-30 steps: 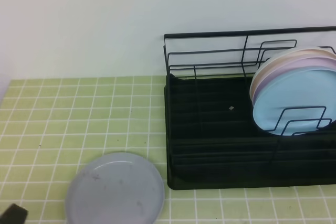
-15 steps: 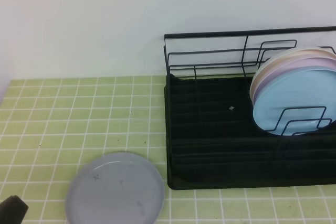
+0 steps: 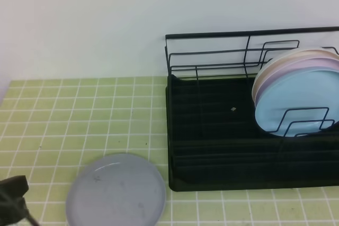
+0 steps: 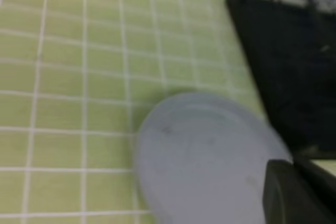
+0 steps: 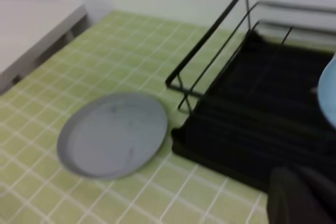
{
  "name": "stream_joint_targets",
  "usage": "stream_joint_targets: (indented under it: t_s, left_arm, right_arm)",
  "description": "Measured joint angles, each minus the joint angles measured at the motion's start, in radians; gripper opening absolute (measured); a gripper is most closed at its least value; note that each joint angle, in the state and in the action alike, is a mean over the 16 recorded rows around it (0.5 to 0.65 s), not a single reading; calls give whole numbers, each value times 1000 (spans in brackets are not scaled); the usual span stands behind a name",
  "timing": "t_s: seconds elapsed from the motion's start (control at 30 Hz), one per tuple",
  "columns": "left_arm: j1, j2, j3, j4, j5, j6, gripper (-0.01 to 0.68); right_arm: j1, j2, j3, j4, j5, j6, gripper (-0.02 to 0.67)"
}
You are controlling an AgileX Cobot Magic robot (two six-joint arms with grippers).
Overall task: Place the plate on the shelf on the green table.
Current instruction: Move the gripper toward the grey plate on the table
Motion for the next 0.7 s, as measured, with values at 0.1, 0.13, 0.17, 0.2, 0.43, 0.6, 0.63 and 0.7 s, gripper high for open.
stream_joint_targets:
  t_s: [0.1,0.13,0.17,0.2,0.43,0.6,0.63,0.7]
  left_arm:
    - [0,104,-51,34,29,24,-3]
    - [0,139,-68,44,39,31,-3]
    - [0,174,-85,54,50,40,-3]
    - [0,209,-103,63,61,48,-3]
    - [0,452,-223,120,131,93,-3]
    - [0,623,-285,152,153,91,3]
    - [0,655,-295,157,154,89,8]
    - [0,714,-312,164,155,85,23]
  right_arm:
    - [0,42,0,-1,28,5,-2]
    - [0,57,-1,-2,37,7,-2]
    - [0,73,-1,-2,44,8,-2]
    - [0,88,-1,-2,50,10,-2]
    - [0,180,-2,8,80,16,-2]
    - [0,217,-2,19,108,16,-2]
    - [0,220,-2,22,114,15,-2]
    - [0,225,-2,27,127,15,-2]
